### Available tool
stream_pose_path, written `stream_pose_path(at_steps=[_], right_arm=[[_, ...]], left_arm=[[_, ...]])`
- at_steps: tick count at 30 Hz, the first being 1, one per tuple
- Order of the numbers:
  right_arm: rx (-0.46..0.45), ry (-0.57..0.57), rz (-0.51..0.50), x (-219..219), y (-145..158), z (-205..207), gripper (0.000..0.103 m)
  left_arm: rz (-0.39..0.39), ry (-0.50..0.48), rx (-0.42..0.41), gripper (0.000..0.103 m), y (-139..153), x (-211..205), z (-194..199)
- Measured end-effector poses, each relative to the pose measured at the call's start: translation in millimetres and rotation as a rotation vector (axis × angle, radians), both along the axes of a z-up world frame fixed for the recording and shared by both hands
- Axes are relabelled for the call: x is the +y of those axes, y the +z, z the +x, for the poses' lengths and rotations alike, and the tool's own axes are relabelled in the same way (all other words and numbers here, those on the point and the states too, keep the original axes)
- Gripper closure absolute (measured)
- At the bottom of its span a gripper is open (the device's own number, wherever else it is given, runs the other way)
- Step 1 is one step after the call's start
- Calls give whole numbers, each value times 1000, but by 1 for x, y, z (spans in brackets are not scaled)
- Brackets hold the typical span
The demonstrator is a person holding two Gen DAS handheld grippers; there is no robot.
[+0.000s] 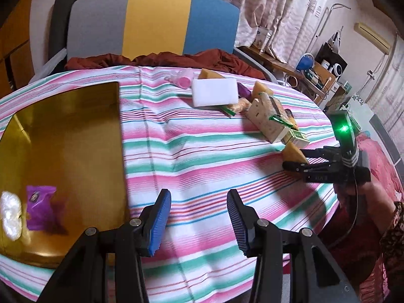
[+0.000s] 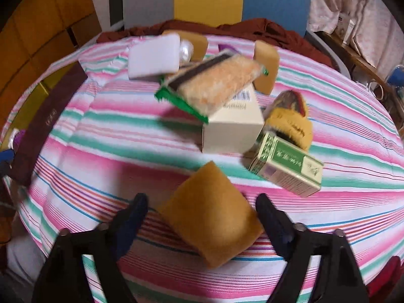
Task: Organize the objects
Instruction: 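Grasp the tan sponge with the right gripper while the left gripper grasps the cracker packet, then carry the cracker packet into the tray and release it with the left gripper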
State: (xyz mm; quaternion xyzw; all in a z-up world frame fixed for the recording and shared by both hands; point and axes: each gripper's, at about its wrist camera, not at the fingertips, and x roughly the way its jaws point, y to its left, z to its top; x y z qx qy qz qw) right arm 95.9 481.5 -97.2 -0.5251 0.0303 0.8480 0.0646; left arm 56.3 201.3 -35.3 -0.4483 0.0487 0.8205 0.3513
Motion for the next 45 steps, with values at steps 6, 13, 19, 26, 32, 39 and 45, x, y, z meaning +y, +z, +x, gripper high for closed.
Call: stream_pose_path(at_steps=[6, 13, 19, 26, 32, 39, 45], right_arm=[[15, -40, -39, 5, 2, 3, 37], [2, -201, -25, 34, 6, 16, 37], [-7, -264, -74, 48, 6, 24, 37], [0, -271, -106, 50, 7, 26, 37], [2, -273, -118, 53, 6, 30, 36], [-1, -269, -111, 47, 6, 34, 36], [3, -262, -98, 48, 7, 37, 36]], left_arm=[[-22, -50, 15, 56, 2, 48, -3], [-6, -134, 87, 34, 23, 124, -7], [-17, -170, 86, 31, 23, 190, -23], [-93, -205, 77, 31, 5, 248, -39], [-133, -209, 107, 53, -10, 266, -44], [-142, -229, 169, 53, -12, 261, -39], [-99, -211, 147, 53, -12, 236, -40]])
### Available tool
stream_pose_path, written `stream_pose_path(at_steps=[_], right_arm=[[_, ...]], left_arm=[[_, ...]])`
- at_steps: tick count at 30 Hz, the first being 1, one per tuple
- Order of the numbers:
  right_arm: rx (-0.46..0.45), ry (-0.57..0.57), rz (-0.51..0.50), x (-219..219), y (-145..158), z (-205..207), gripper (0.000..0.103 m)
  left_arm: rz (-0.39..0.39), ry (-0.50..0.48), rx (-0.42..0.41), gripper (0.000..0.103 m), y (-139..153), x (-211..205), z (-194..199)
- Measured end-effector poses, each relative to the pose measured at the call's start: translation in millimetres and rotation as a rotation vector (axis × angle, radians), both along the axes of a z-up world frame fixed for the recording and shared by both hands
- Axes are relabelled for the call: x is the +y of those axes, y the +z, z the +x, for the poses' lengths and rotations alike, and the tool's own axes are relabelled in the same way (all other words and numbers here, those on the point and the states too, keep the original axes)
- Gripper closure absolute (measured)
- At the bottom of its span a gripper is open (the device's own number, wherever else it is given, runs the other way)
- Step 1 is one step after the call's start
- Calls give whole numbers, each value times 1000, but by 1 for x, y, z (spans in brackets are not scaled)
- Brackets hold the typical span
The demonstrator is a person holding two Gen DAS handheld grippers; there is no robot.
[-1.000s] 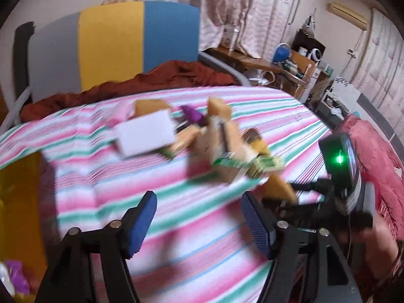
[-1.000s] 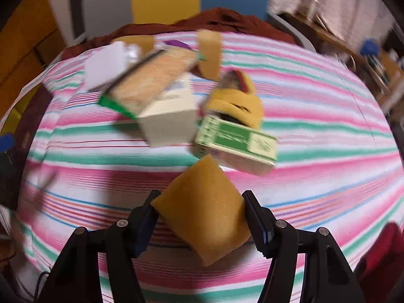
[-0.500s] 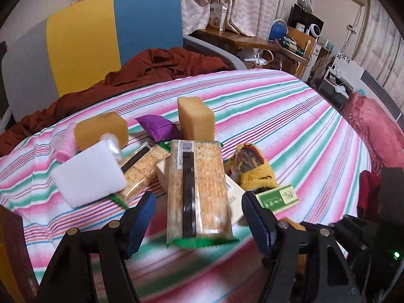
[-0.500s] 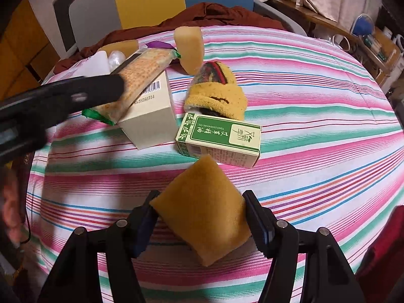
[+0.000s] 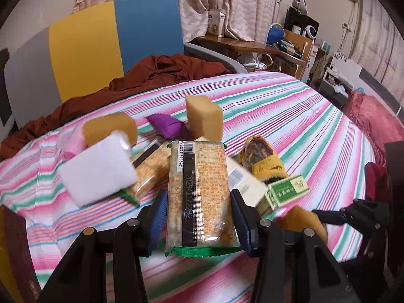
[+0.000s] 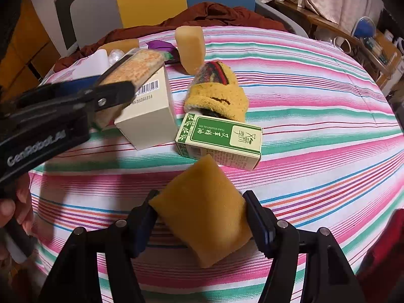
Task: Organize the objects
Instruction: 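Carry the cracker packet into the tray and release it with the left gripper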
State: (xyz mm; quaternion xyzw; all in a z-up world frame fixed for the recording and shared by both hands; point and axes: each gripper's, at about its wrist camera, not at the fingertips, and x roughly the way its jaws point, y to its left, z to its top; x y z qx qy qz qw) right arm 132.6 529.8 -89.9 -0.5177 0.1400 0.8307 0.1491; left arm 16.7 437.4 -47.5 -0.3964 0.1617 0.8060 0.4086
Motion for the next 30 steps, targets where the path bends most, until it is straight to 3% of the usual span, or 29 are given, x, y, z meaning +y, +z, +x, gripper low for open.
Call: stream_pose_path(at_steps=[9, 18, 23, 30], right_arm=[[8, 19, 16, -3, 2, 3, 37], [81, 90, -72, -11, 6, -3, 39], [105, 108, -61, -16, 11, -1, 39], [167, 160, -20, -32, 20, -3, 39]], left_arm=[[51, 27, -20, 54, 3, -54, 8], [101, 81, 22, 54, 26, -117, 8], [112, 181, 24, 54, 31, -170, -9], [159, 366, -88, 54, 21, -250, -44]])
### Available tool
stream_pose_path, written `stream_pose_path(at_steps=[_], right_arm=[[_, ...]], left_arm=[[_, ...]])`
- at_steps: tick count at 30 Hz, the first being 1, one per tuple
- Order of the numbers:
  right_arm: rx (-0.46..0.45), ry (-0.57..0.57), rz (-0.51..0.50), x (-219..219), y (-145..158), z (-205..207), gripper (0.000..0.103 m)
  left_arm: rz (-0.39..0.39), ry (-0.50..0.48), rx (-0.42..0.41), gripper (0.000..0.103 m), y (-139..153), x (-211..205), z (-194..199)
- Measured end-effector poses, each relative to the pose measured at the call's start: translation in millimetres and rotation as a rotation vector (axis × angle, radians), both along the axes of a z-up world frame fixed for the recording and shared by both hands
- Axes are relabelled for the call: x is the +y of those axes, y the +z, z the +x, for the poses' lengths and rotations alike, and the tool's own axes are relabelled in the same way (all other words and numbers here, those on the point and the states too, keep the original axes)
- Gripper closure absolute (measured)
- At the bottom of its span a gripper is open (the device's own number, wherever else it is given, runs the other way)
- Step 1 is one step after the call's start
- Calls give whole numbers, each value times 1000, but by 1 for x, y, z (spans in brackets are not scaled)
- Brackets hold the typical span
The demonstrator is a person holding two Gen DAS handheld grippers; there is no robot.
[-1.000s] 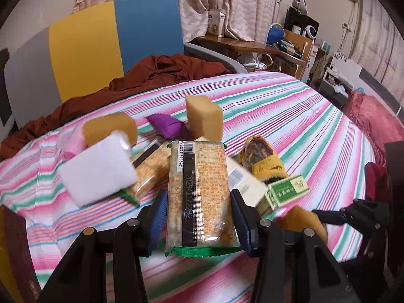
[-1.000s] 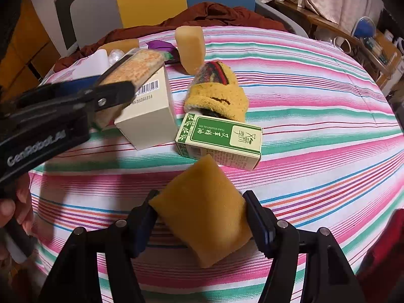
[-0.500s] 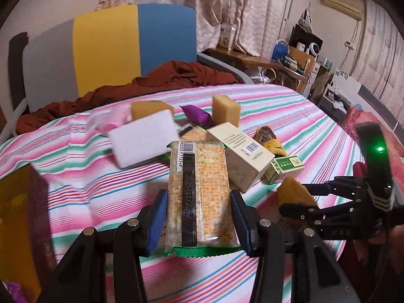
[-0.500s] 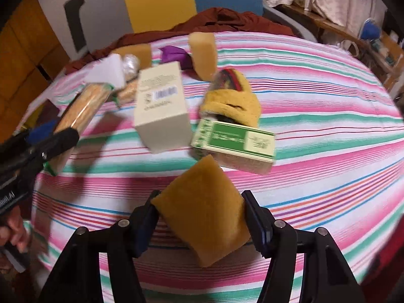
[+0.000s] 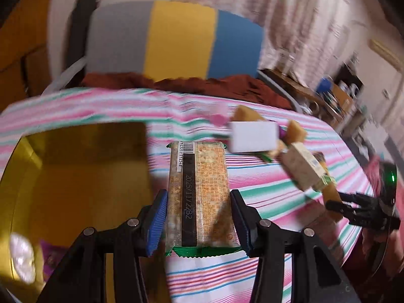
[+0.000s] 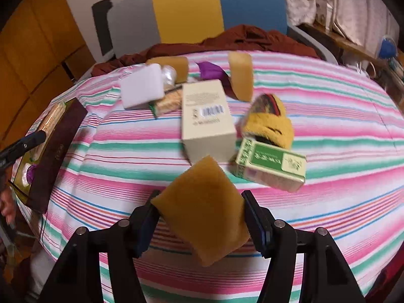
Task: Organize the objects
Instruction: 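Carry the cracker packet into the tray and release it with the left gripper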
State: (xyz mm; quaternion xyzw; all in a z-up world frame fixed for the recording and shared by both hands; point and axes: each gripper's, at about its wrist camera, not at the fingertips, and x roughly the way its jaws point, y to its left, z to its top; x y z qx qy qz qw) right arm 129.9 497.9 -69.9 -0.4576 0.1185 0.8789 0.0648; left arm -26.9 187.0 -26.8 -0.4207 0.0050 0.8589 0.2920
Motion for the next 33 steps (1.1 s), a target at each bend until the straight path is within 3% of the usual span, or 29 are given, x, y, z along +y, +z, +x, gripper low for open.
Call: stream_pose_path(at_steps=[8, 16, 25, 33], right_arm=[[43, 48, 7, -20, 5, -2, 39], [123, 91, -11, -51, 18, 1, 39], [208, 166, -104, -111, 41, -3, 39], [245, 261, -208, -173, 45, -18, 39]], left_arm=[[115, 113, -135, 54, -9, -79, -16], [25, 264, -109, 54, -19, -149, -43], [-125, 318, -140, 53, -40, -174, -90], [-229, 337, -117, 51, -45, -181, -103]])
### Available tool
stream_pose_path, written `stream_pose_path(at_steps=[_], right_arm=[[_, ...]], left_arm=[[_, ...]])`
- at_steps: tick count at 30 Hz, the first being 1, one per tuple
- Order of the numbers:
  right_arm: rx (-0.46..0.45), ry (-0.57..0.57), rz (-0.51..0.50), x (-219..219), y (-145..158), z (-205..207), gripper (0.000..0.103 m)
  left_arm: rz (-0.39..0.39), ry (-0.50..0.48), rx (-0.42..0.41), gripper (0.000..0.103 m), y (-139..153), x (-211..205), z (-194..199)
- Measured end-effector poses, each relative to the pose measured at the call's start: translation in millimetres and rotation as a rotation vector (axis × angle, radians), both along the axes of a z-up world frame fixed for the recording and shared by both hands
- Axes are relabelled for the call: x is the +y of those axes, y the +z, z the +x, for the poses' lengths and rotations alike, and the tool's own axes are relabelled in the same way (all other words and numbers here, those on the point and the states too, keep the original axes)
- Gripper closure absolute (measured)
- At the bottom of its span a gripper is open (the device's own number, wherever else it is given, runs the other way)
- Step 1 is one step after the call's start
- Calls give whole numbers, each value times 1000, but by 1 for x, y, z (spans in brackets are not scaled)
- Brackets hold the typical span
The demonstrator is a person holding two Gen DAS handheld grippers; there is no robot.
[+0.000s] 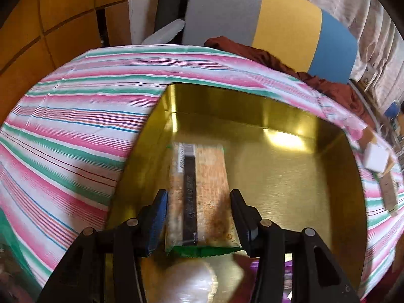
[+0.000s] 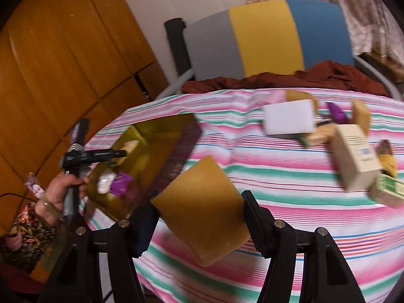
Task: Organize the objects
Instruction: 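Carry the cracker packet into the tray and release it with the left gripper, then lower the tan sponge into the tray and open the right gripper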
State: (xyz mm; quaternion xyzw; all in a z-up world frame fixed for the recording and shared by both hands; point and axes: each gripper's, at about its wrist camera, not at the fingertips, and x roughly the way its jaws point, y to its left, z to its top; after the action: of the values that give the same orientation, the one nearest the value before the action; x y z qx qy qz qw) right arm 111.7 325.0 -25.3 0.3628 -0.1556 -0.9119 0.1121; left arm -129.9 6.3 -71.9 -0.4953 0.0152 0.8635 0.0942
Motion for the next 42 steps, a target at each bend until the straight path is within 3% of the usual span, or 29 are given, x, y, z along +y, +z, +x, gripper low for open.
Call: stream_pose_path(at_steps=[2, 4, 8, 15, 21, 31, 37, 42], right_arm=[[-3, 37, -10, -18, -2, -5, 39], [-5, 66, -9, -31, -3, -10, 39], [-15, 116, -16, -54, -7, -22, 39], [-28, 174, -3, -95, -6, -47, 38], [-67, 199, 67, -137, -12, -84, 38], [-148, 147, 249, -182, -35, -170, 37], [-218, 128, 210, -198, -53, -211, 37], [-249, 115, 131, -206, -61, -223, 27]], left_arm=[[-38, 20, 17, 50, 1, -5, 2], [-27, 35, 19, 49, 3, -13, 6], [93, 97, 52, 49, 18, -34, 26], [217, 166, 122, 49, 37, -51, 61], [233, 196, 143, 49, 42, -56, 72], [272, 241, 191, 49, 58, -70, 80], [296, 261, 203, 49, 63, -79, 80], [305, 260, 198, 49, 63, -80, 80]])
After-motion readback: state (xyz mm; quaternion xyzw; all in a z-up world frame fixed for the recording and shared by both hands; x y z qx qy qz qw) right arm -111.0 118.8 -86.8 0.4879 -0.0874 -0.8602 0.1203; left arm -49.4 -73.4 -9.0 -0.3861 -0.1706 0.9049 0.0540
